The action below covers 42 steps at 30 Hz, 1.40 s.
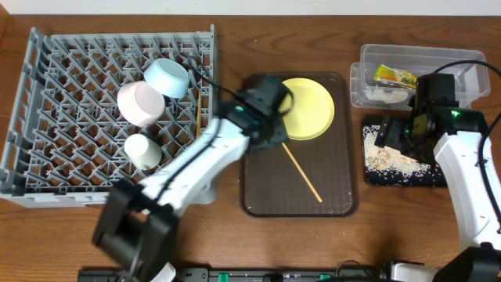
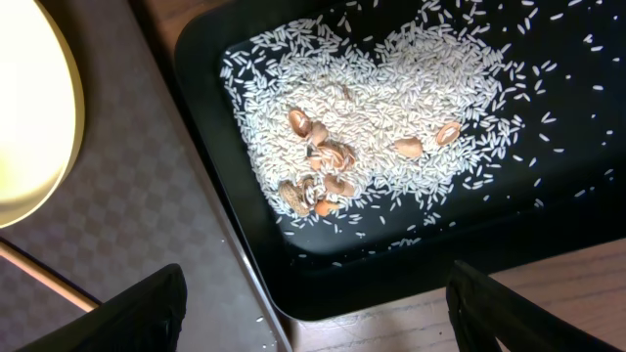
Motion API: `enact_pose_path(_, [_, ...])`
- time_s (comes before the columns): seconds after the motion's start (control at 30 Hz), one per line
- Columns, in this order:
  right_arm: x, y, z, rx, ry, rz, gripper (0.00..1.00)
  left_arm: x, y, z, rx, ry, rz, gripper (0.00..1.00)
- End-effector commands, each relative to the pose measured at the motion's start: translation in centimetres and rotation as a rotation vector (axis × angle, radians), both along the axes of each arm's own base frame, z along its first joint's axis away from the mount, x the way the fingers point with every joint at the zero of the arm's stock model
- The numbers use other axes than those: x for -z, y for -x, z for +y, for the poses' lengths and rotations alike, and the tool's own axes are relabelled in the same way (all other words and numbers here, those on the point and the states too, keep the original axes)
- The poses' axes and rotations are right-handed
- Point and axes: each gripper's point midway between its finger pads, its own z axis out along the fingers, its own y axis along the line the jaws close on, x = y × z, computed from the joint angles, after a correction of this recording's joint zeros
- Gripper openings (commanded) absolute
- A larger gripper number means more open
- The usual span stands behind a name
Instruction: Sort waste into correct bins and load items into the dishwasher rack
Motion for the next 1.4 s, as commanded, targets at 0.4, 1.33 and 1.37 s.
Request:
enact_pose_path(0.4, [-0.8, -0.3, -0.3, -0.003, 0.001, -0.026, 0.83, 8.4, 2.1, -4.6, -0.045, -0.077, 0.082, 0.51])
enact_pose_path(1.33, [-0.8, -0.3, -0.1, -0.005, -0.006, -0.025, 0.83, 11.6, 4.6, -0.3, -0.056, -0.296, 0.188, 0.44])
enact_pose_path(1.37, [-0.8, -0.3, -0.1, -0.005, -0.006, -0.025, 0.83, 11.6, 4.5, -0.4, -0.056, -0.292, 0.184, 0.41])
